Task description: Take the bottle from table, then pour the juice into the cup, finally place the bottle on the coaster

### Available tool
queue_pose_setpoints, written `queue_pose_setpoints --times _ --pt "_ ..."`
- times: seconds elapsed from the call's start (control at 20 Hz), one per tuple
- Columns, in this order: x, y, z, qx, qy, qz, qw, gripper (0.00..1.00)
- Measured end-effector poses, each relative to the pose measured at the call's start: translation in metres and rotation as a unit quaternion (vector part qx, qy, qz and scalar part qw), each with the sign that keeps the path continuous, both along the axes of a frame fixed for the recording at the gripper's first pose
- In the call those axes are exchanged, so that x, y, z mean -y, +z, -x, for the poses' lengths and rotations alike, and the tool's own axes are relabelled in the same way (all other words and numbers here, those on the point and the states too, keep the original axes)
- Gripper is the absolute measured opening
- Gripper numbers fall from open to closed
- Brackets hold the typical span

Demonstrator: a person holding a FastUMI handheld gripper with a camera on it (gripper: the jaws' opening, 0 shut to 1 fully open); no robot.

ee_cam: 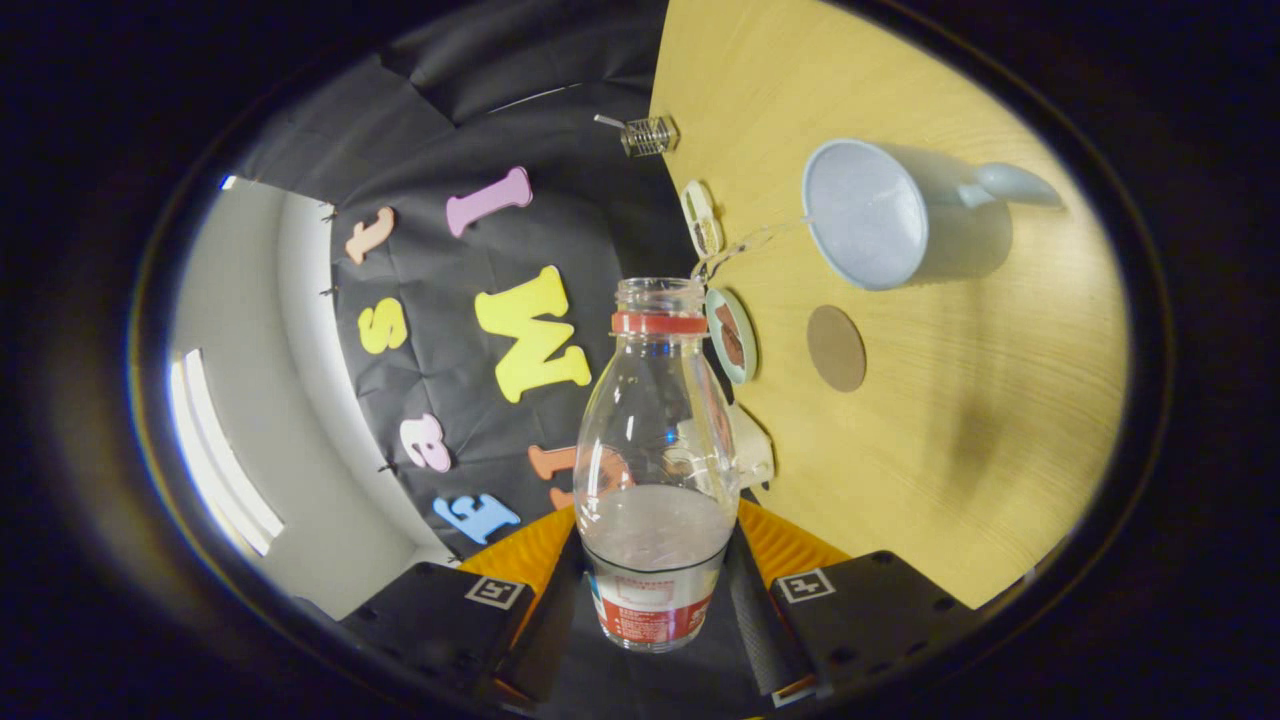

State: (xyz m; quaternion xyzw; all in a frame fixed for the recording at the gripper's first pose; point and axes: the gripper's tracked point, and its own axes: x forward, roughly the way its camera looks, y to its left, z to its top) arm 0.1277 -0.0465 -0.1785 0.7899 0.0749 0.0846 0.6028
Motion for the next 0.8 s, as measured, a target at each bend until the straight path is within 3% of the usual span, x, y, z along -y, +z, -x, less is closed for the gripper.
queue_pose_setpoints --times 0.8 --pt "-0.0006 0.0052 0.0044 0.001 0.0 -0.084 0.996 0.77"
